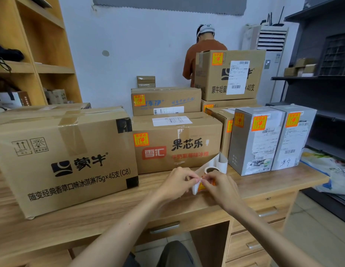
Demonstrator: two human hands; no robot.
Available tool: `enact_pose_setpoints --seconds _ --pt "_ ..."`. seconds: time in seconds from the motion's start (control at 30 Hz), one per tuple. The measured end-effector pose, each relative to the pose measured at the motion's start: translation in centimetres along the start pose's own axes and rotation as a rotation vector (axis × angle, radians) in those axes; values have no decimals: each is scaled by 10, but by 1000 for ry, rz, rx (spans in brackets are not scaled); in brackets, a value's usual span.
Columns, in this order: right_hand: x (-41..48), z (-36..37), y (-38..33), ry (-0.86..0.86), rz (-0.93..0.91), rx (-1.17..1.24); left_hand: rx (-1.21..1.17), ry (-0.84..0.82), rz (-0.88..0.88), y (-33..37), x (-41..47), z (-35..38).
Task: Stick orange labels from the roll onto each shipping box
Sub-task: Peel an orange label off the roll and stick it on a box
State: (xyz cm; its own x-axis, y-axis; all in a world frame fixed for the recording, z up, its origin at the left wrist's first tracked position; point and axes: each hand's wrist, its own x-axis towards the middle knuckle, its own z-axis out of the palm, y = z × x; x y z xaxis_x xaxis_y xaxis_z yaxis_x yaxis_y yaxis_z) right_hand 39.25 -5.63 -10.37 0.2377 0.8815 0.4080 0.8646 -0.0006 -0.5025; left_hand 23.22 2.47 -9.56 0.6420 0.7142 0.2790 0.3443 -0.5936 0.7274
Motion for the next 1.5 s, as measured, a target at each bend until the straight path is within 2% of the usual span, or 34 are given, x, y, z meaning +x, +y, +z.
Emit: enact_pose_setpoints --seconds 0.43,0.9,1.17,1.3,1.5 --pt "-3 -2 -2 80 61 127 57 140 -27 -10 7 1" --pt "-7 -40 32 57 116 444 60 157 -68 -10 7 -3" --pt "-7 -57 45 105 130 509 100 194 -73 -10 8 -5" --pt "-5 -59 38 118 125 530 162 212 -9 -5 3 -10" --pt "5 -48 -1 154 114 599 321 323 199 17 -12 -18"
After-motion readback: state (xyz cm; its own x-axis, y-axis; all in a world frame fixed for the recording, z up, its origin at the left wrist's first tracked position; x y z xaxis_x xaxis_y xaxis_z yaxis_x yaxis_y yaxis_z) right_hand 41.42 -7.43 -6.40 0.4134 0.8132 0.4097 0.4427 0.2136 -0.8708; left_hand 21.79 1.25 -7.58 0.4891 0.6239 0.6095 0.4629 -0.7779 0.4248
